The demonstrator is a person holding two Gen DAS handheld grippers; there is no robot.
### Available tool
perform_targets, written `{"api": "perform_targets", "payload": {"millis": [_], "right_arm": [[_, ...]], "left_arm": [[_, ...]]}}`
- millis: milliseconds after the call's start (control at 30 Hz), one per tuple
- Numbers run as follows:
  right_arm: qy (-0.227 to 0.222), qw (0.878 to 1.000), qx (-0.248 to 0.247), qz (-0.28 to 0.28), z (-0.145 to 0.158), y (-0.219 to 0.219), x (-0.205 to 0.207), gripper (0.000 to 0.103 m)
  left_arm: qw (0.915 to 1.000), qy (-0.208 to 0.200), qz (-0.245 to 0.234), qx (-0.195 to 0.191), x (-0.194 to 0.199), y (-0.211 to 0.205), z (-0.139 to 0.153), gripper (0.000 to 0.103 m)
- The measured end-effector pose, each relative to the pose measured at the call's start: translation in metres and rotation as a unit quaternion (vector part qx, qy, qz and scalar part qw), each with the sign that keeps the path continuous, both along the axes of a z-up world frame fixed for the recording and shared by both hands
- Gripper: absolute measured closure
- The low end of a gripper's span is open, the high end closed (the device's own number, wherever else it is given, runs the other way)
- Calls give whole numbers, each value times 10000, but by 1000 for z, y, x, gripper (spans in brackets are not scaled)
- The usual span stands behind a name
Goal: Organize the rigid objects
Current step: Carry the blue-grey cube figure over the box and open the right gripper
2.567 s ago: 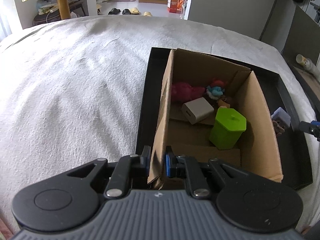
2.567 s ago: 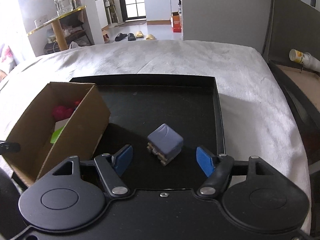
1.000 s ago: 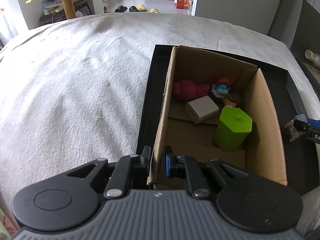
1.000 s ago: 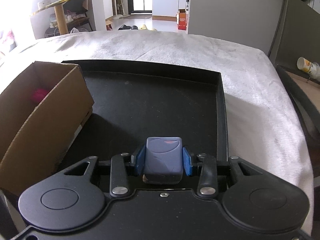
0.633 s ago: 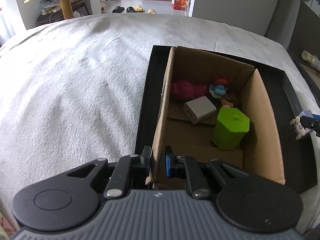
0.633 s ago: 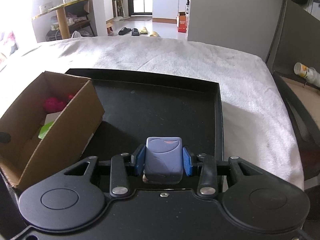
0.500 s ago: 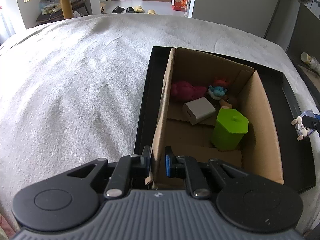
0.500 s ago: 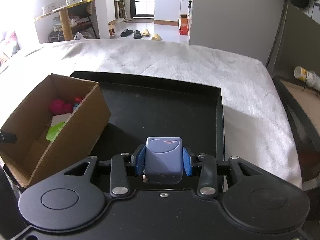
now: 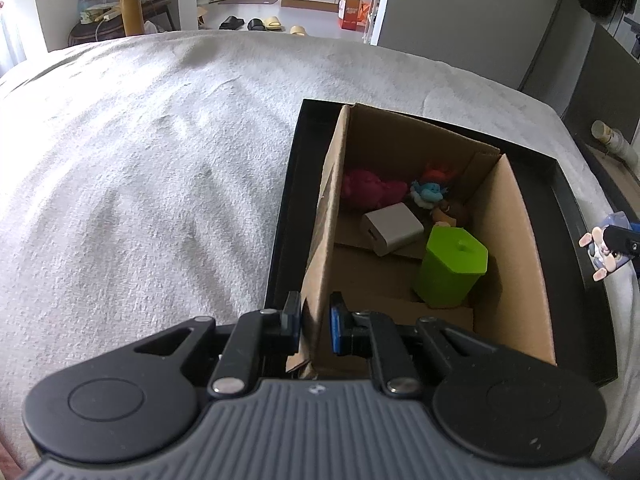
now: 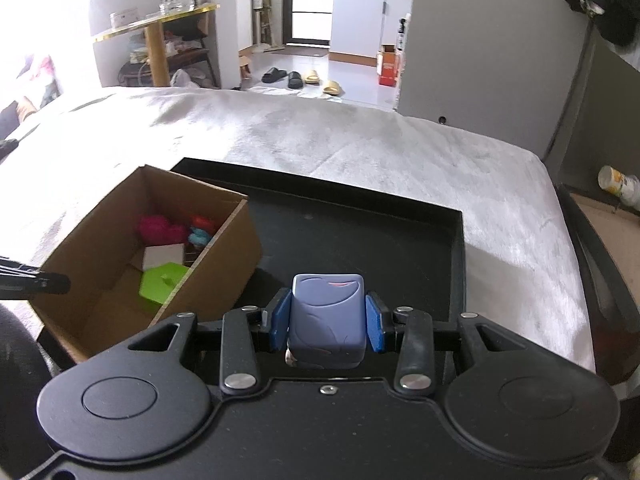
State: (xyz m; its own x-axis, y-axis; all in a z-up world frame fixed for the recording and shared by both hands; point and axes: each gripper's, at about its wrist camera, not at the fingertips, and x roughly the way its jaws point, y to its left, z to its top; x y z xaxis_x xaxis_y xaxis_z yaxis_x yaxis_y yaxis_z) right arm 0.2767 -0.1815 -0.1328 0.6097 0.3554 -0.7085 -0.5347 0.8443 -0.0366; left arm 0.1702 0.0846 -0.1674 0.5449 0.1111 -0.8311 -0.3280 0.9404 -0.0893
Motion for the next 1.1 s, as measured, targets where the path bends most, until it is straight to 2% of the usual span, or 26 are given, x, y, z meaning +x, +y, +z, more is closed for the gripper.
{"api": "perform_targets", "payload": {"millis": [267, 667, 1100], "right_arm": [[-80, 9991, -151, 385, 20, 23, -14, 65], [-390, 9963, -224, 733, 49, 71, -24, 65], [-240, 9935, -211, 1092, 50, 122, -39, 65]], "left_arm": [[9999, -104, 9, -118, -2, 4, 0, 90], [9981, -329, -18, -519, -9, 17, -1, 90], [9960, -432, -151, -764, -13, 25, -5, 89]]}}
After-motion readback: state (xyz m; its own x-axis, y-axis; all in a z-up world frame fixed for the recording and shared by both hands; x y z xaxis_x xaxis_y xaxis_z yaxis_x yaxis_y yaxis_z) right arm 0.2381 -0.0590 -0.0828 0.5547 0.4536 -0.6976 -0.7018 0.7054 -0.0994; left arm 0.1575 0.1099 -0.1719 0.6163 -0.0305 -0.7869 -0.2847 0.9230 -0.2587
